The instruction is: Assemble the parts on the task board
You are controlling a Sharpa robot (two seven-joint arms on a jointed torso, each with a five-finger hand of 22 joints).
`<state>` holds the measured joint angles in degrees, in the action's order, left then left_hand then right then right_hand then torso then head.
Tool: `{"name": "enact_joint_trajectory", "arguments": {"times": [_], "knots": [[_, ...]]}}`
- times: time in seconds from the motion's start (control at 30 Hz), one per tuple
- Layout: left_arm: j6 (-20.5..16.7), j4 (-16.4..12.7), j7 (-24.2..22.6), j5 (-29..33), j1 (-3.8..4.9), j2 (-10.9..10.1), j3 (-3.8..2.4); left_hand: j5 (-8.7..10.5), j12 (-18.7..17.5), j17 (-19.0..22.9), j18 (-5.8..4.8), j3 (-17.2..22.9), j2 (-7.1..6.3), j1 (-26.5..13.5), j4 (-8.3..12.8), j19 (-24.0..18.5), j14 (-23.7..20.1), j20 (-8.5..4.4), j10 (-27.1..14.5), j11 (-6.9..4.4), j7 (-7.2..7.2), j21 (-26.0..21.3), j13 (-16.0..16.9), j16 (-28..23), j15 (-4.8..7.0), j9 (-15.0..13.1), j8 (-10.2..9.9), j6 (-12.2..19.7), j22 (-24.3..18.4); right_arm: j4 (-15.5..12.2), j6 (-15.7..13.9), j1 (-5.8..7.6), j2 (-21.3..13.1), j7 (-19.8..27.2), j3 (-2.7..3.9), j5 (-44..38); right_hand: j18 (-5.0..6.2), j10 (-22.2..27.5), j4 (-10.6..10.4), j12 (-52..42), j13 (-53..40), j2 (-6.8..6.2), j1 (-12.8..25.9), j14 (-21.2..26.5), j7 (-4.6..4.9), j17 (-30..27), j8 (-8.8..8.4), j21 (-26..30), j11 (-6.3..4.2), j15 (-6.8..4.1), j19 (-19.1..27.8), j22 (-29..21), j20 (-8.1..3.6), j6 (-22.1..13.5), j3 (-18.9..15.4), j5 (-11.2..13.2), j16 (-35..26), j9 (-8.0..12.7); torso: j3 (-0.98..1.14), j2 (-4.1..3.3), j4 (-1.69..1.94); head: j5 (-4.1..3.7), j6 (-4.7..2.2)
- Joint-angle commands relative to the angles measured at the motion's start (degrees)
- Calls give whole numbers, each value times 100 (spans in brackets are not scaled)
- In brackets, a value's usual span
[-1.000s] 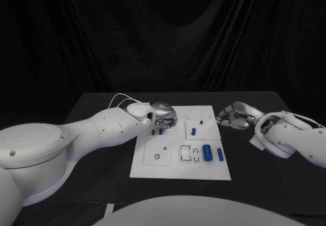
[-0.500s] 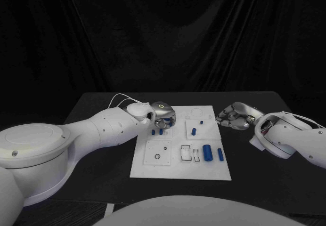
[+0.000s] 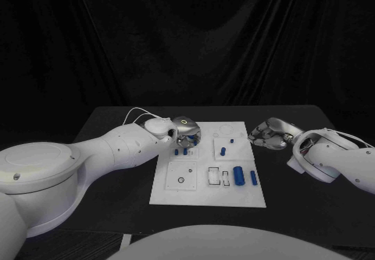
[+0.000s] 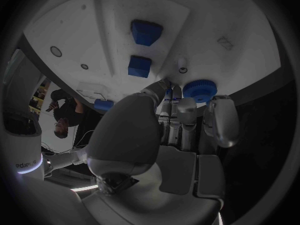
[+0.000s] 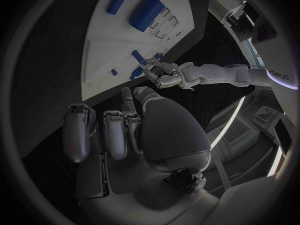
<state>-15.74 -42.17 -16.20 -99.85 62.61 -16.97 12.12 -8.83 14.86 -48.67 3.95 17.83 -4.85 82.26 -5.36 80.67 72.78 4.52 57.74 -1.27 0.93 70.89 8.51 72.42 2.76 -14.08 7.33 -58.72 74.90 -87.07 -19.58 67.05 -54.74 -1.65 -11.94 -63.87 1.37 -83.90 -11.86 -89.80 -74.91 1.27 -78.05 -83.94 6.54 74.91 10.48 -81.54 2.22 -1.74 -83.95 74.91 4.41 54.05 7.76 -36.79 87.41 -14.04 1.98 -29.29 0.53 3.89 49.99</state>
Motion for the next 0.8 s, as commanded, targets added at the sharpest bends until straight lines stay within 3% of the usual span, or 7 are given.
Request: {"name": "enact_joint_trajectory", "arguments": {"times": [0.03,0.1,0.27,0.4,0.7,0.8], "knots": [[-70,-36,-60,-6,-19,-5,-1,-57,116,-15,8,22,111,25,31,10,15,2,331,-9,27,26,66,-5,19,-93,133,-244,975,-5,60,-14,-3,-45,4,-9,87,-610,7,-20,-1509,-16,-16,-492,4,977,33,-1,-17,-21,-198,1209,-17,38,28,-21,-7,-11,-1,-1,-1,4,1],[-113,-64,-74,-6,-20,-20,-1,-101,155,-39,4,20,137,69,90,25,57,1,512,-9,70,46,98,12,15,-147,219,-419,981,-7,59,-14,-8,-45,4,-9,87,-610,7,-20,-1509,-16,-16,-492,4,977,33,-1,-17,-21,-198,1209,-17,38,28,-21,-7,-11,0,-1,-1,4,1],[-353,-293,-89,-5,-9,-163,-2,-90,121,-107,-18,19,155,151,189,97,167,-7,679,33,134,162,116,43,3,-191,243,-515,1012,-13,48,-17,-24,-39,4,-9,88,-610,8,-20,-1509,-15,-17,-492,3,975,34,2,-18,-22,-197,1208,-18,40,30,-21,-8,-11,0,-1,-1,-5,1],[-473,-543,-86,-5,77,-304,-3,-57,99,-119,-26,26,166,181,221,128,218,-13,745,58,163,208,118,44,-3,-204,242,-546,1024,-10,48,-22,-26,-36,4,-9,89,-610,9,-20,-1509,-13,-18,-491,3,973,35,4,-18,-22,-196,1207,-18,42,32,-22,-8,-12,0,2,-3,-1,1],[-655,-1448,109,-5,618,-921,-3,-101,8,-66,-38,7,131,144,226,172,293,-25,927,52,165,263,113,-11,-11,-245,248,-678,1038,-4,55,-36,-32,-38,4,-8,90,-610,13,-20,-1509,-11,-21,-490,1,970,37,11,-20,-24,-193,1205,-18,45,36,-22,-10,-13,2,19,10,-27,1],[-610,-1656,231,-5,754,-1136,-2,-101,-39,-31,-34,9,129,127,217,164,288,-26,921,44,156,243,103,-38,-11,-244,228,-669,1032,4,61,-42,-29,-42,4,-8,90,-610,13,-20,-1509,-11,-21,-490,1,970,37,11,-20,-24,-193,1205,-18,45,36,-22,-10,-13,6,20,5,-3,1]]}}
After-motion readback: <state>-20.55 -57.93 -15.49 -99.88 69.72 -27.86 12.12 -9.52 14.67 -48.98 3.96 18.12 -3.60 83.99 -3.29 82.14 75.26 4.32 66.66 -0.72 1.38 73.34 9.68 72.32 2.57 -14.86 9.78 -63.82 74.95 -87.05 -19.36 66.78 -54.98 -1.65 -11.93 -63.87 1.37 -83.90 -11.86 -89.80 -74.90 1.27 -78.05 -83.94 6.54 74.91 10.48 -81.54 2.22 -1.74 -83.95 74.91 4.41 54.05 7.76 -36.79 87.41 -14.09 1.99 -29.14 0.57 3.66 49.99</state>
